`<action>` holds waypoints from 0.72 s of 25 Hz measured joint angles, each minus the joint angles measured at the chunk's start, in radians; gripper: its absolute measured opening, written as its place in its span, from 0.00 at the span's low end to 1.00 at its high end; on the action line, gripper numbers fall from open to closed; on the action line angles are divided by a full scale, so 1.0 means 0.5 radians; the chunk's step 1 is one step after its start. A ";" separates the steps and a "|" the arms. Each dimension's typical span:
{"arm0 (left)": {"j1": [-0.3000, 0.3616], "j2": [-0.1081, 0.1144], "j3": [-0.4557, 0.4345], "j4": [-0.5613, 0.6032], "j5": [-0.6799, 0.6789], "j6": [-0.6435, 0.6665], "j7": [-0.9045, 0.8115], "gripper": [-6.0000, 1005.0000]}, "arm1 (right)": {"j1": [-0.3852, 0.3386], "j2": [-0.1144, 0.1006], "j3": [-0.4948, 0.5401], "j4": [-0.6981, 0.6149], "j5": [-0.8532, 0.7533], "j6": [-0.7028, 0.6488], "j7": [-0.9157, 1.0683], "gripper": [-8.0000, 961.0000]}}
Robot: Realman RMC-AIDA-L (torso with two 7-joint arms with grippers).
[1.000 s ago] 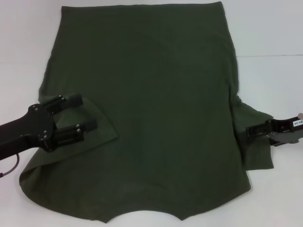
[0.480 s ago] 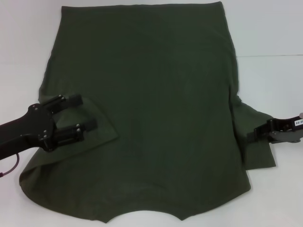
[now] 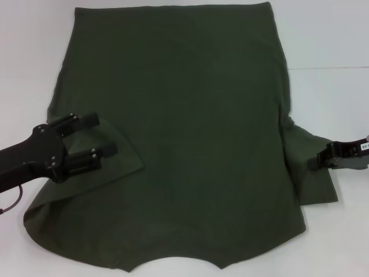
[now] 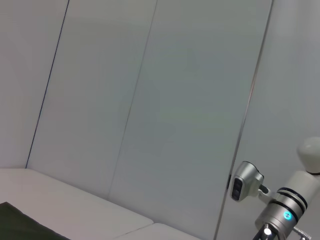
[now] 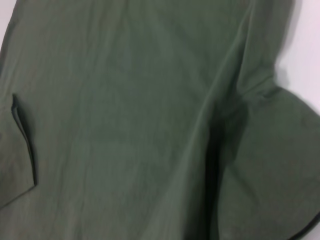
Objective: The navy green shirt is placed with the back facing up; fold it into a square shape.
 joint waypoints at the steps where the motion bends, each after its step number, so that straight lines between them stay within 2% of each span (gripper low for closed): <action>1: 0.000 0.000 0.000 0.001 -0.001 0.000 -0.001 0.89 | 0.002 -0.006 0.000 -0.001 0.000 -0.004 -0.005 0.03; 5: -0.004 0.000 -0.013 0.003 -0.004 0.000 -0.005 0.89 | 0.003 -0.069 -0.001 -0.037 -0.003 -0.034 -0.032 0.04; 10: -0.010 0.008 -0.024 0.006 -0.007 0.004 -0.014 0.89 | -0.020 -0.133 0.011 -0.247 -0.004 -0.164 -0.085 0.05; 18: -0.012 0.015 -0.077 0.005 -0.035 0.016 -0.042 0.89 | 0.058 -0.137 0.044 -0.485 -0.125 -0.208 -0.208 0.08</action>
